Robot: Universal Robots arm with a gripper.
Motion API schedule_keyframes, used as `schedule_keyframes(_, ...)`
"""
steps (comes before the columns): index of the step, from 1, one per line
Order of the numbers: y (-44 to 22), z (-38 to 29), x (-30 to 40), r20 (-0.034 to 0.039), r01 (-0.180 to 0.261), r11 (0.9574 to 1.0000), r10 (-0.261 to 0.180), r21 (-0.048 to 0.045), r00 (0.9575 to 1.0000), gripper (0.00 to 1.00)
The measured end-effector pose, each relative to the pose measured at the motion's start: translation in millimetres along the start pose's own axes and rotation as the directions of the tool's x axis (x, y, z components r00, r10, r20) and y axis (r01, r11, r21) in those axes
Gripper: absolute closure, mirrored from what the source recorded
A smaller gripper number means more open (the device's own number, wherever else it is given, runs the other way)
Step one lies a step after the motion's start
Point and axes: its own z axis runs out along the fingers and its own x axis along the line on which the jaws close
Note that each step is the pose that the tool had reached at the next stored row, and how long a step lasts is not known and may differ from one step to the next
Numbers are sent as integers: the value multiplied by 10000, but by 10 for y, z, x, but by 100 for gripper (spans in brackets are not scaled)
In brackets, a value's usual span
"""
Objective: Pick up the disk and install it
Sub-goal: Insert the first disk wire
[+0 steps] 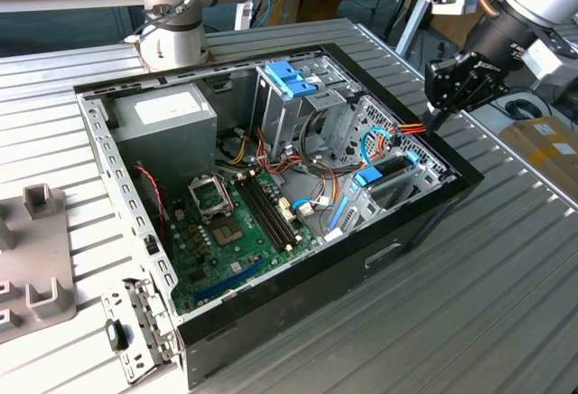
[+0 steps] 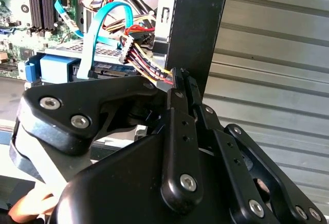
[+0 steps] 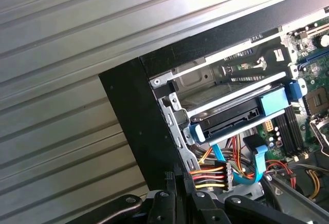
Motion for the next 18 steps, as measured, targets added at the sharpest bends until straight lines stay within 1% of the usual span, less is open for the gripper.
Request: schedule_keyframes(18, 40, -2, 2, 0, 0, 10000, 0, 0, 10000, 83)
